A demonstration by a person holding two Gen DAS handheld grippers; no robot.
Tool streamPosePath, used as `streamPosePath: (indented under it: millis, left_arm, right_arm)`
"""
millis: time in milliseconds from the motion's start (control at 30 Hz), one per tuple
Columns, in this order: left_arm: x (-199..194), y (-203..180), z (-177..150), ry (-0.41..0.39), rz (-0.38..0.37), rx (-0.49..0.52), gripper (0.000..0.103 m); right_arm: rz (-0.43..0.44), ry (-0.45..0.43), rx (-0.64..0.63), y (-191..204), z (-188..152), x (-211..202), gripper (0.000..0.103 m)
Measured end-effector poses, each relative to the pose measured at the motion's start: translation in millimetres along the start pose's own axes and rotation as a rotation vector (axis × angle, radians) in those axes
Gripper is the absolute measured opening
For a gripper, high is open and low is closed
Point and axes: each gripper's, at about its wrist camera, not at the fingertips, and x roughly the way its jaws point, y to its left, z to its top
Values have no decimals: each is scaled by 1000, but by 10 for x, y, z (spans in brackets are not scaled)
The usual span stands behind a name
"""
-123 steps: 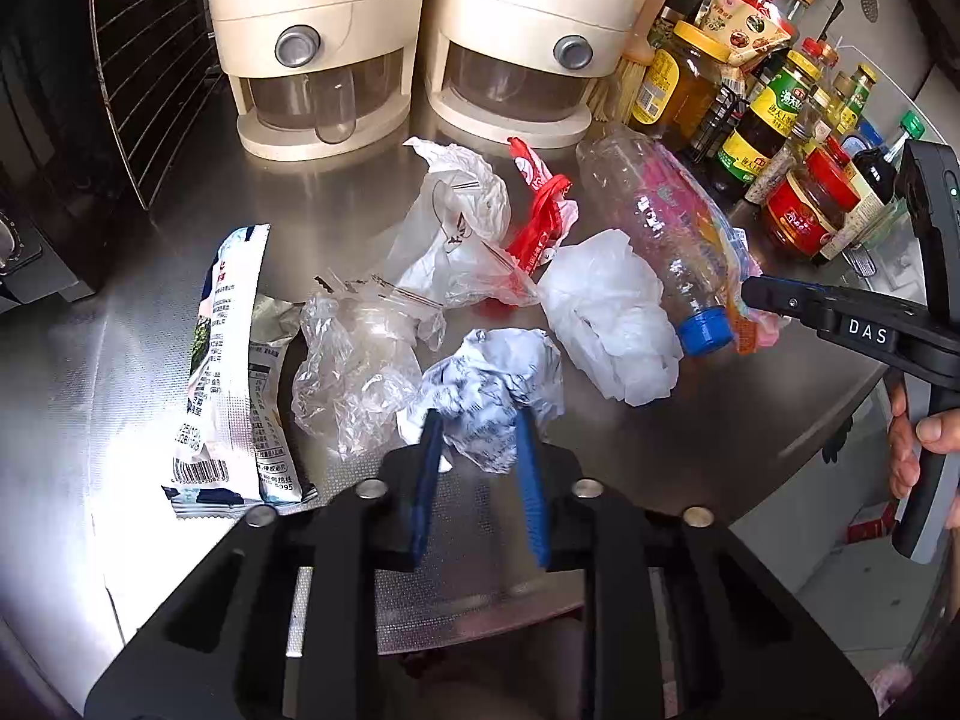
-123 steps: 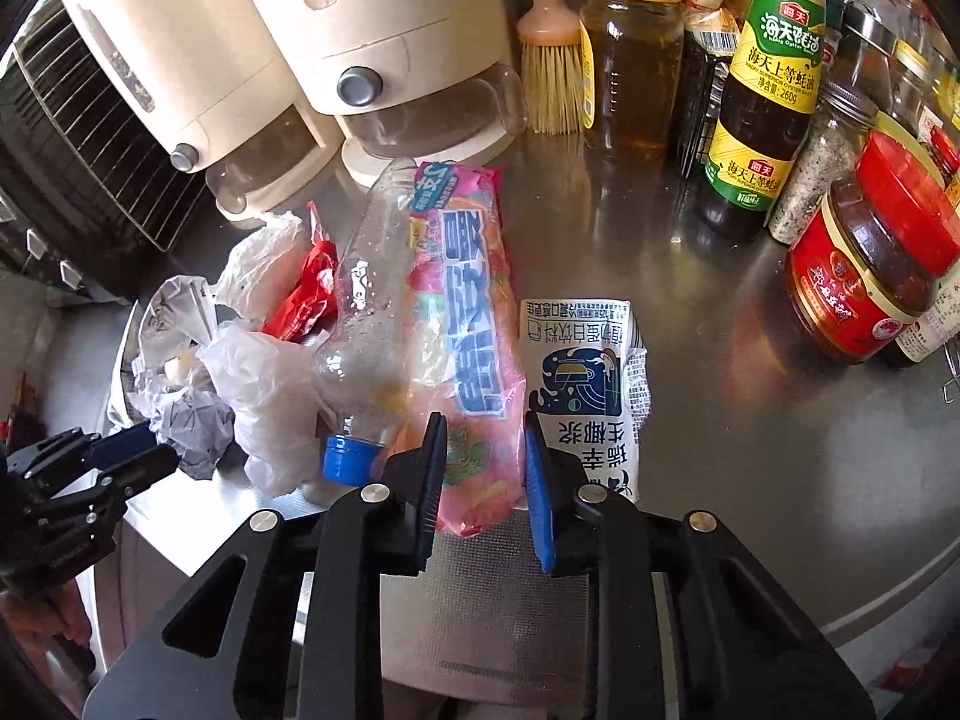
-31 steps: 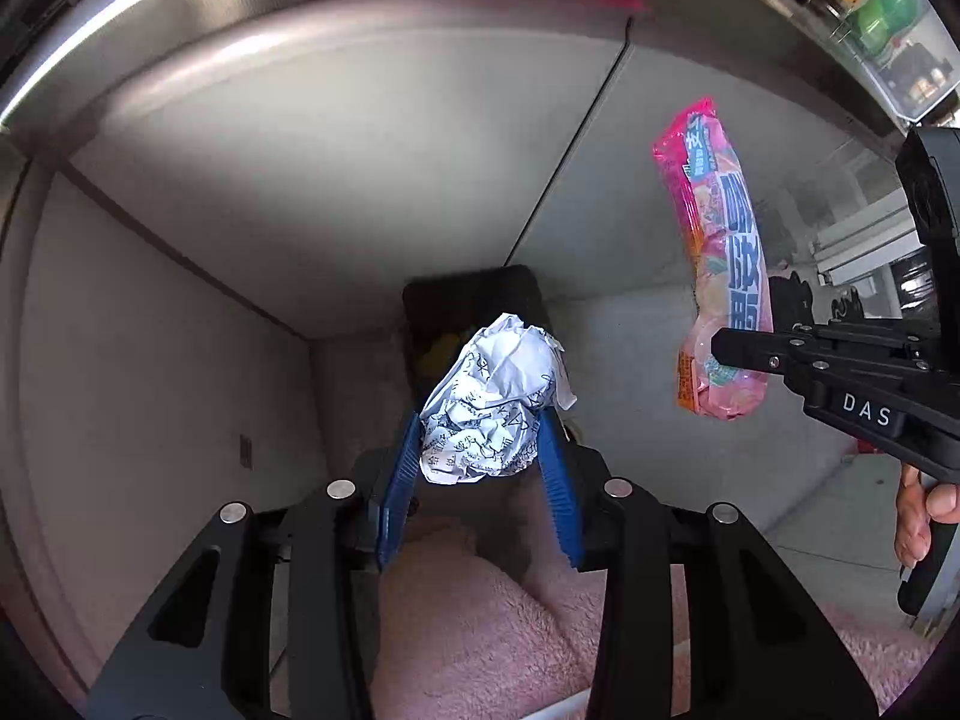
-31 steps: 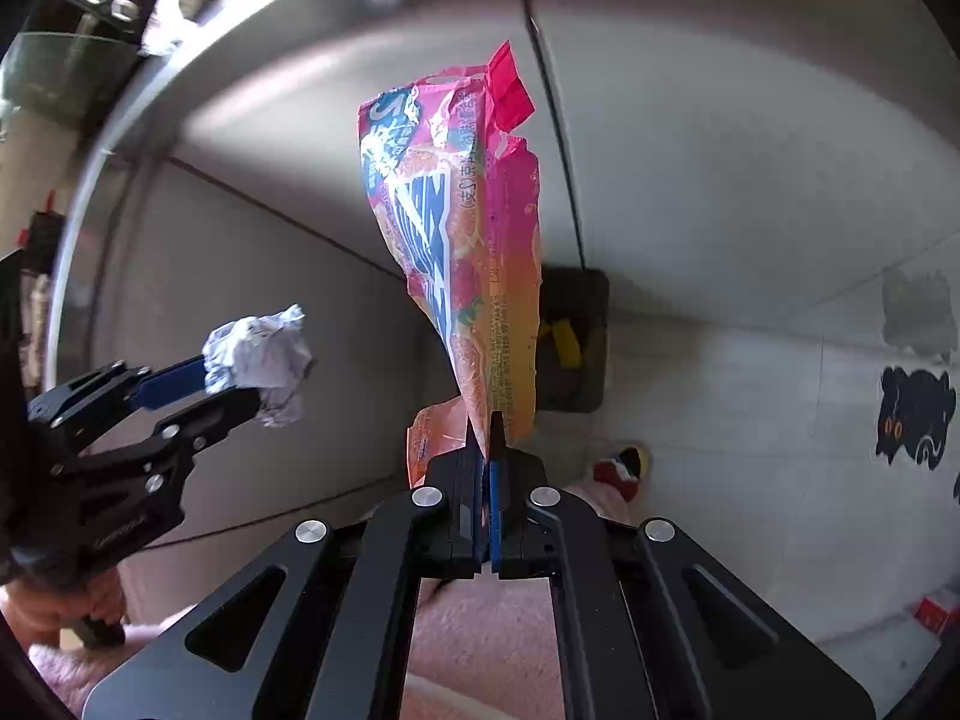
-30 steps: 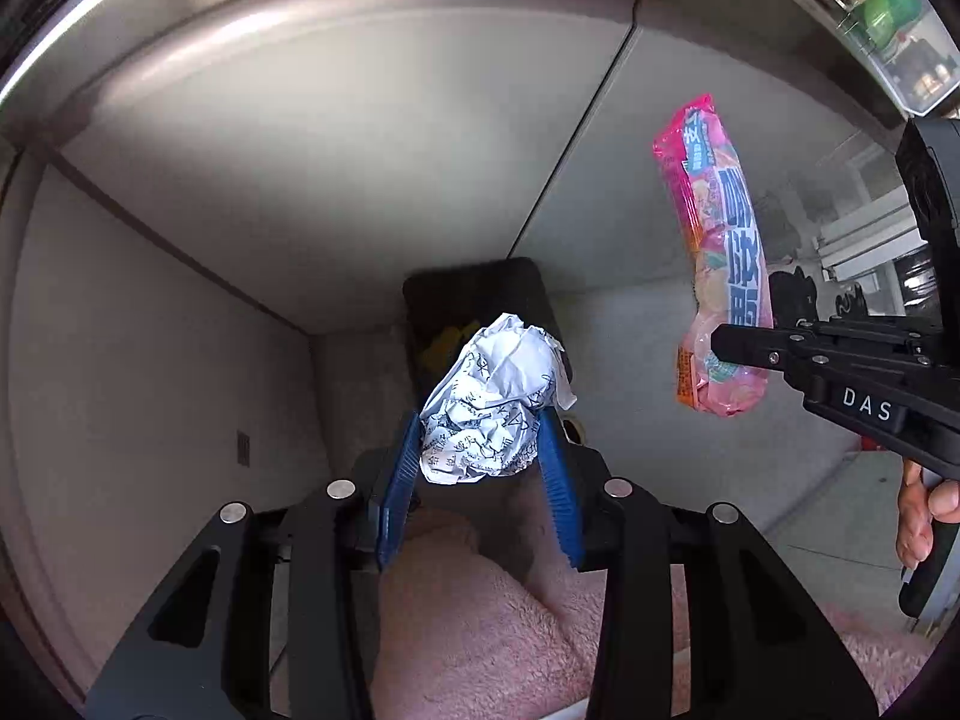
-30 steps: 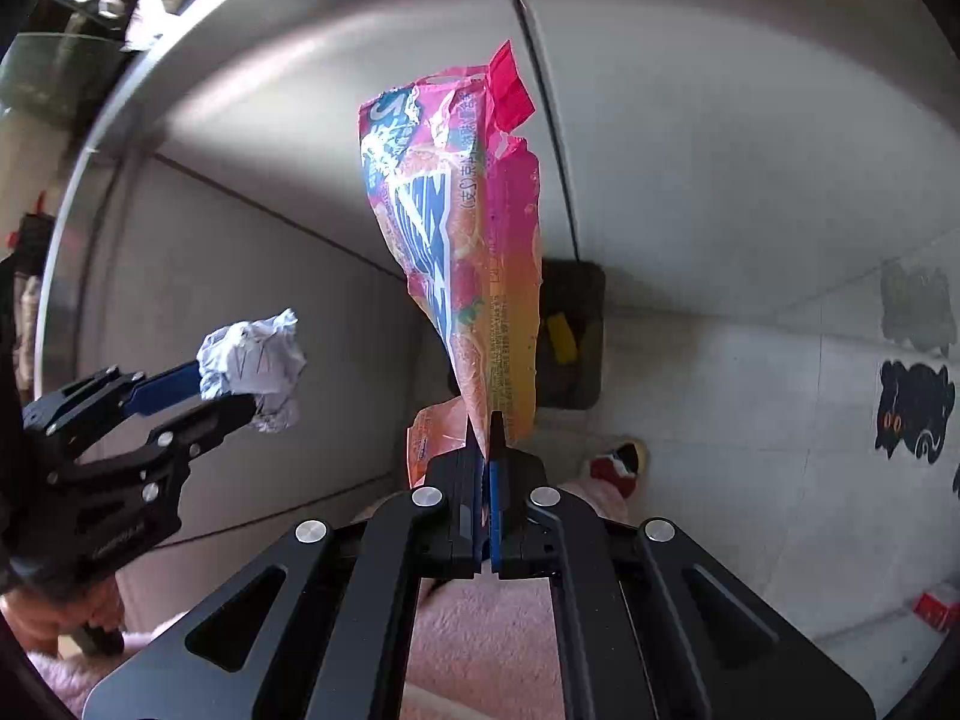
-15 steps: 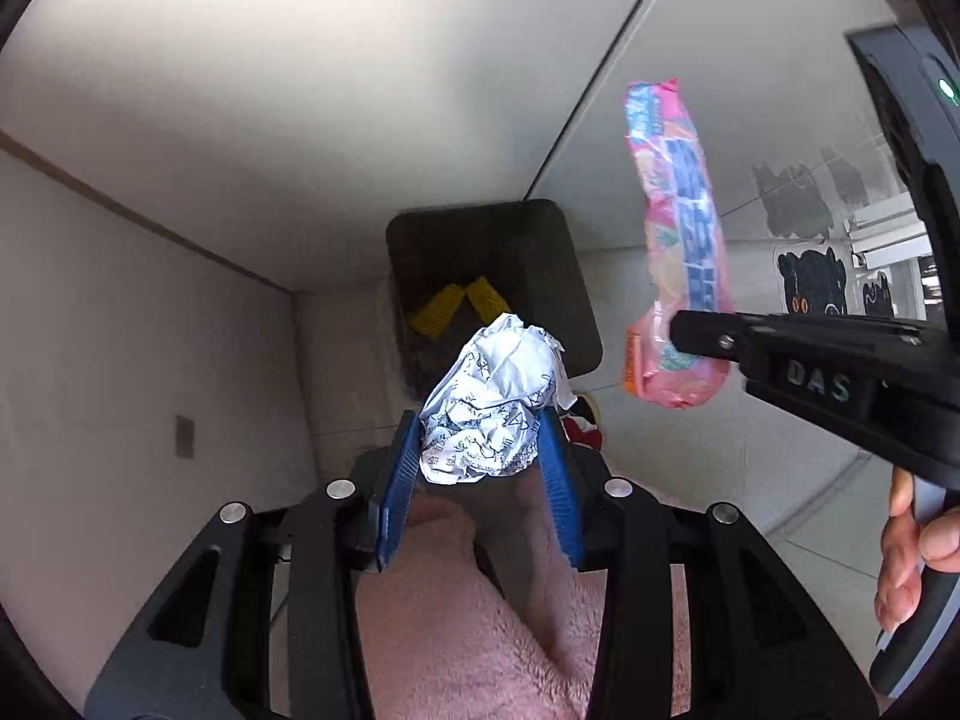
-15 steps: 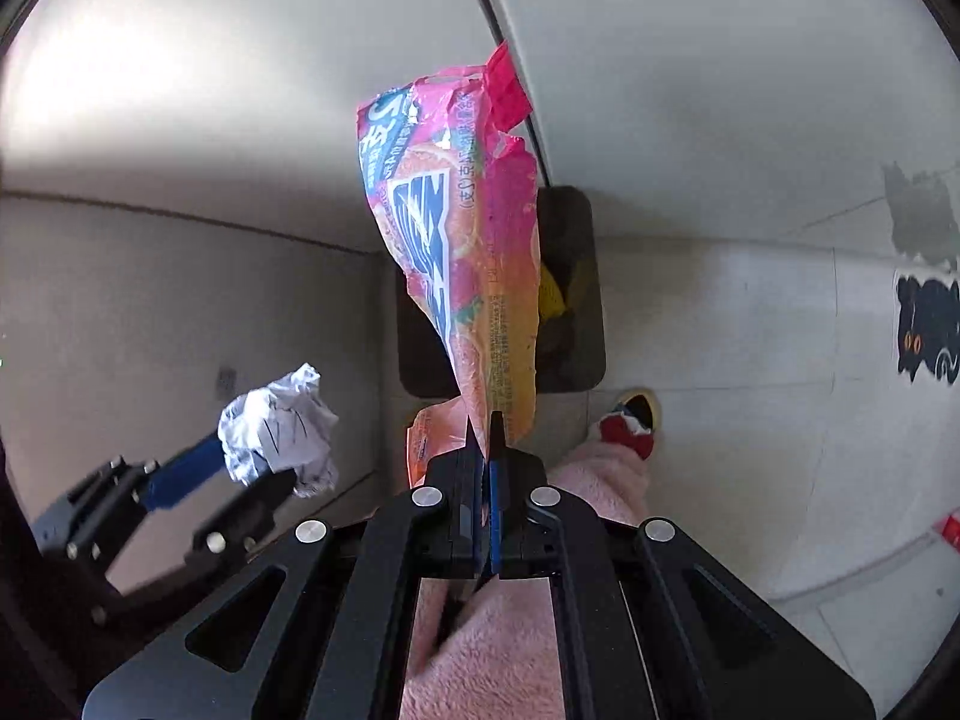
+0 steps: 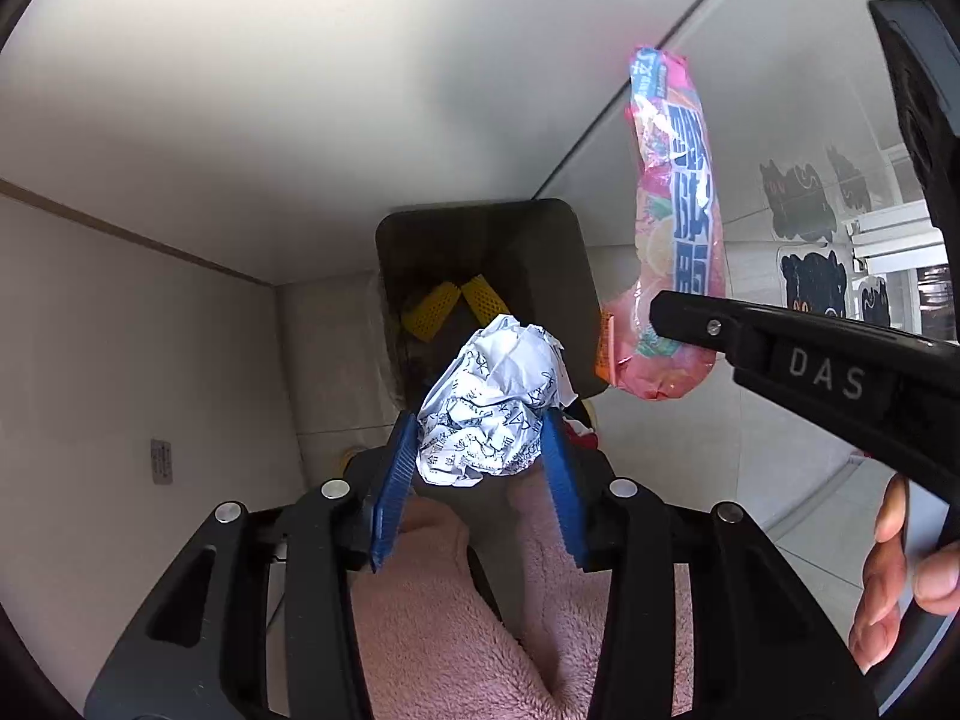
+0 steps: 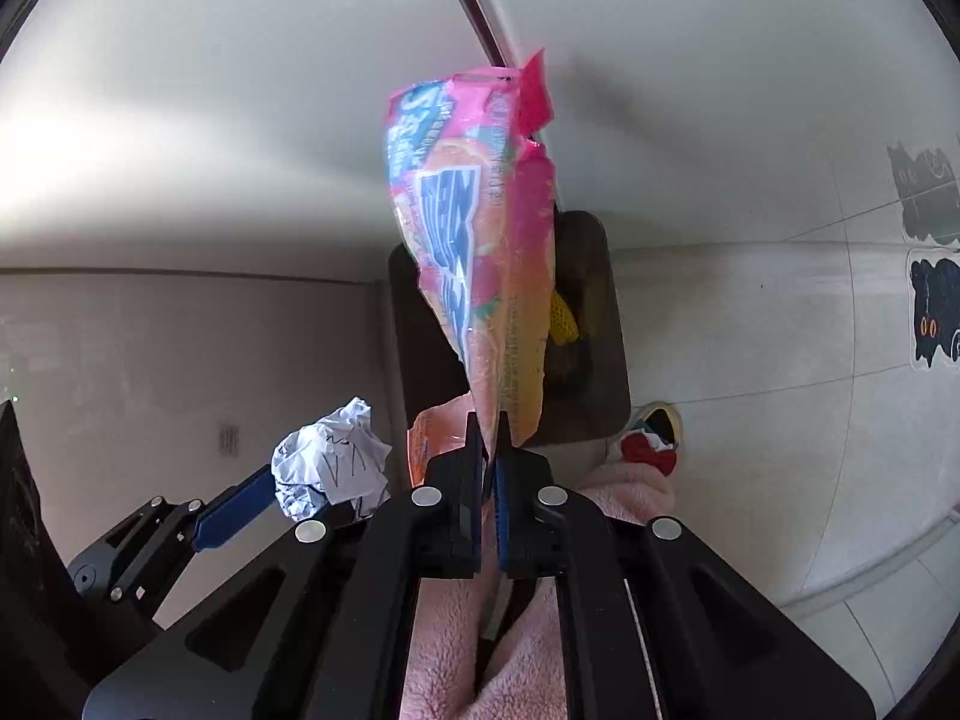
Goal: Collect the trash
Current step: 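Lower foil and pink wrapper over the black bin and open both tools, then raise both open tools back to the counter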
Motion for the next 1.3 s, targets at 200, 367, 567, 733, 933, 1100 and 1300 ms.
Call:
streamPosePath:
  millis: [200, 367, 567, 733, 933, 1100, 1300]
  left_arm:
    - [-33, 40, 64, -13, -18, -23, 46]
    - [-79, 58, 94, -25, -27, -23, 63]
    - [-201, 97, 108, -38, -17, -22, 82]
    - [-426, 108, 87, -67, -4, 1, 93]
    - [-816, 107, 24, -118, -7, 36, 95]
    - [-1223, 151, 13, -160, -18, 37, 95]
    - [-1863, 249, -2, -234, -1, 22, 95]
  right_arm:
    - [11, -4, -4, -14, 11, -45, 29]
    - [5, -28, 2, 21, 49, -102, 45]
    - [-3, -54, 8, 42, 56, -243, 61]
    - [-24, -80, -15, 65, -8, -439, 76]
    - [-49, -136, -73, 121, -116, -807, 92]
    - [-54, -170, -105, 136, -190, -1186, 99]
    - [-47, -256, -151, 225, -291, -1812, 99]
